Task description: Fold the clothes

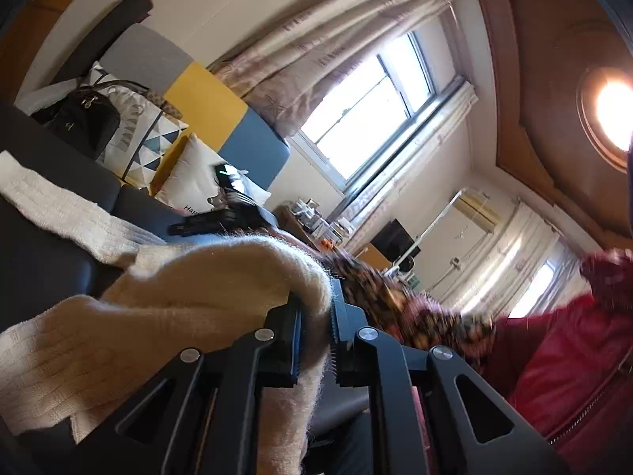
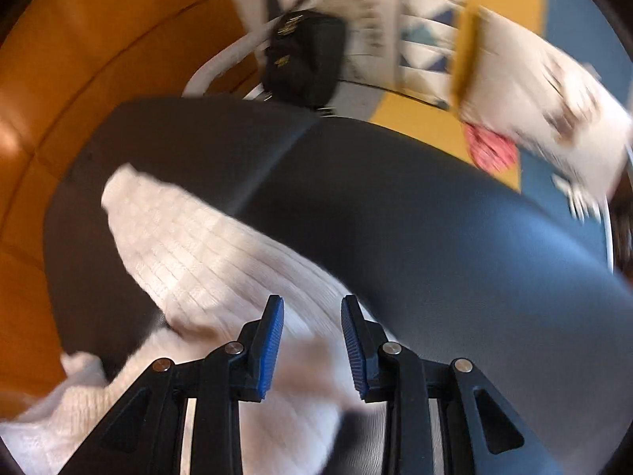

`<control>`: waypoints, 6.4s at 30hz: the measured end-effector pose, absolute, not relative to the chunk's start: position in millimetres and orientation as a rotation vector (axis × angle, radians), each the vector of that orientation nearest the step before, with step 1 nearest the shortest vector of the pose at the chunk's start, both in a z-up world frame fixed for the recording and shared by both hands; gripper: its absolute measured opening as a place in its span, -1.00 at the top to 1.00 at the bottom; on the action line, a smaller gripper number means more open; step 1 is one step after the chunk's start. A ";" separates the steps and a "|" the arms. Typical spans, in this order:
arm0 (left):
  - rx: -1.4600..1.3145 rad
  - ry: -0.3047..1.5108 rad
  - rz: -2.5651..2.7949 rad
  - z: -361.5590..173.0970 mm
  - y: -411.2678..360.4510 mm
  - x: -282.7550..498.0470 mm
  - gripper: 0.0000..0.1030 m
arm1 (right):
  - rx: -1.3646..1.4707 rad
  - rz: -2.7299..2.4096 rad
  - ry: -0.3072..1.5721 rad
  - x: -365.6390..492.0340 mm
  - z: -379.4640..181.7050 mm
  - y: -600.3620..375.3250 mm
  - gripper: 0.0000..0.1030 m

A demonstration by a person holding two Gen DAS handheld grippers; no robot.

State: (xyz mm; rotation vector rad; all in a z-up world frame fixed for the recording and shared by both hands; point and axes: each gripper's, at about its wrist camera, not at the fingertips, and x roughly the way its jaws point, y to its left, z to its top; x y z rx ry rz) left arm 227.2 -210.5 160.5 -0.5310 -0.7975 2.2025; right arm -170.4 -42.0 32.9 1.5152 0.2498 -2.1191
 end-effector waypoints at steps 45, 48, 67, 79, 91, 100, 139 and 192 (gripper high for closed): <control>-0.263 -0.937 2.382 223.9 -290.6 208.6 0.77 | 0.861 -1.888 -1.338 -119.1 117.7 197.0 0.85; -0.232 -0.921 2.431 235.9 -299.8 202.5 0.77 | 0.760 -1.960 -1.330 -69.2 156.1 235.1 0.85; -1.112 -0.122 2.317 74.6 -144.2 67.5 -0.09 | 0.766 -2.120 -1.618 41.5 104.9 389.7 0.85; -1.253 0.027 2.257 31.6 -114.4 45.2 -0.16 | 0.754 -2.078 -1.718 44.5 64.0 416.0 0.85; -0.817 -0.205 2.472 131.5 -148.2 82.5 0.78 | 0.653 -2.019 -1.736 60.4 73.7 414.9 0.85; -0.162 -0.373 2.597 298.1 -222.6 150.0 1.00 | 0.434 -1.974 -1.581 85.7 157.5 394.5 0.91; -1.143 0.391 2.191 19.0 -52.2 32.8 -0.41 | 1.147 -1.966 1.303 180.2 68.1 141.8 0.48; -0.193 -0.499 2.353 219.2 -115.8 117.2 1.00 | 0.205 -3.132 -0.135 129.3 274.4 277.3 0.90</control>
